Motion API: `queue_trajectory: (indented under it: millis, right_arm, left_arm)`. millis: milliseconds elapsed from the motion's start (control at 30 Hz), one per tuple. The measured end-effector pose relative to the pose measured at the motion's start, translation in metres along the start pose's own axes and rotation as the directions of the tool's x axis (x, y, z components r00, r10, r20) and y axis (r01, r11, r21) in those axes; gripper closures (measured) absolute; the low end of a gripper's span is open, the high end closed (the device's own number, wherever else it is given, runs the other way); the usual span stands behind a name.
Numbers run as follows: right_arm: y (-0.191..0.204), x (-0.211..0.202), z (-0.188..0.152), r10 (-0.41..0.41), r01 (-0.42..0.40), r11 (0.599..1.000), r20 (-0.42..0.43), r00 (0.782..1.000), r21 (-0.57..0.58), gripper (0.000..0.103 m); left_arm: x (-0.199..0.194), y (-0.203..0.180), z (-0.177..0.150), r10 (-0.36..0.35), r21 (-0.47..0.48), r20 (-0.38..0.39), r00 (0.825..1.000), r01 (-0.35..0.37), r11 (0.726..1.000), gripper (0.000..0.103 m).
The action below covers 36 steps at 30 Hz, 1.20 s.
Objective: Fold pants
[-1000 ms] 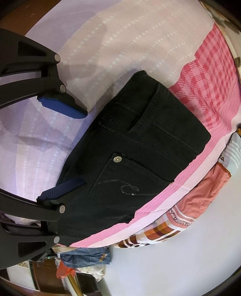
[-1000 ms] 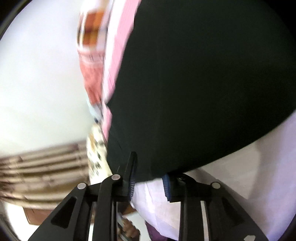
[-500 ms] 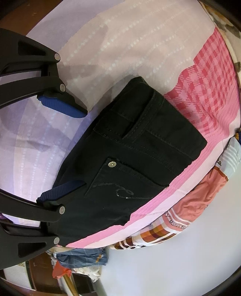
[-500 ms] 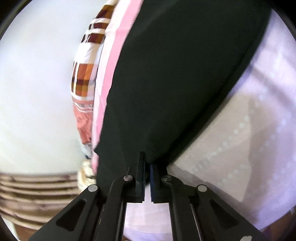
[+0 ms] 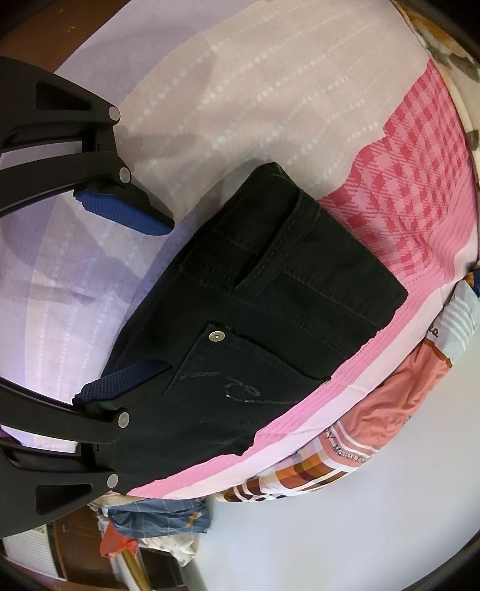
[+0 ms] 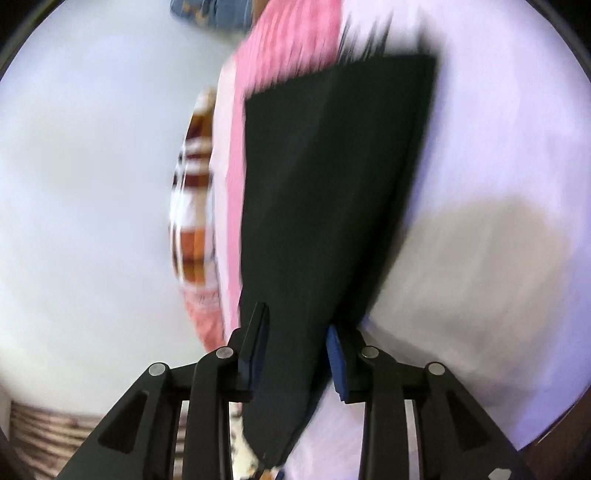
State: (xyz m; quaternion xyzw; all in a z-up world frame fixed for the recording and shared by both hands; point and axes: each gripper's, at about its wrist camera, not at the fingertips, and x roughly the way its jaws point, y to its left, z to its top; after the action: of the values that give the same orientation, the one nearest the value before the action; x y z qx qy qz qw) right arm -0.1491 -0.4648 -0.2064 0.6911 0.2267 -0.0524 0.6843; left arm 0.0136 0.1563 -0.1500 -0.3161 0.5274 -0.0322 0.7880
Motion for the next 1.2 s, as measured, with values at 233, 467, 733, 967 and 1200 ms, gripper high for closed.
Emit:
queue_trajectory:
  millis: [233,467,733,967,1200]
  right_arm:
    - [0.012,-0.032,0.047,-0.105,0.118,0.986,0.111,0.988,-0.117,0.097]
    - [0.003,-0.035,0.070,-0.159,0.177,0.976,0.141,0.977,-0.127,0.101]
    - [0.002,-0.078,0.085,-0.142,0.175,0.980,0.291,0.946,-0.092,0.090]
    - [0.088,-0.048,0.058,-0.089,0.149,0.931,0.187,0.978,-0.334,0.079]
    - [0.182,0.107,-0.062,-0.083,-0.075,0.802,-0.235,0.968,-0.593,0.055]
  left_arm:
    - [0.002,-0.004,0.001,0.023,0.017,0.000,1.000,-0.023,1.000,0.032]
    - [0.006,-0.010,0.002,0.041,0.053,0.009,0.999,-0.041,0.998,0.027]
    - [0.004,-0.007,0.003,0.037,0.054,0.009,0.999,-0.038,0.998,0.027]
    - [-0.010,0.000,0.006,0.034,0.013,0.039,0.999,-0.034,0.999,0.027]
    - [-0.029,0.008,0.016,0.050,0.030,0.078,0.996,-0.053,0.998,0.027]
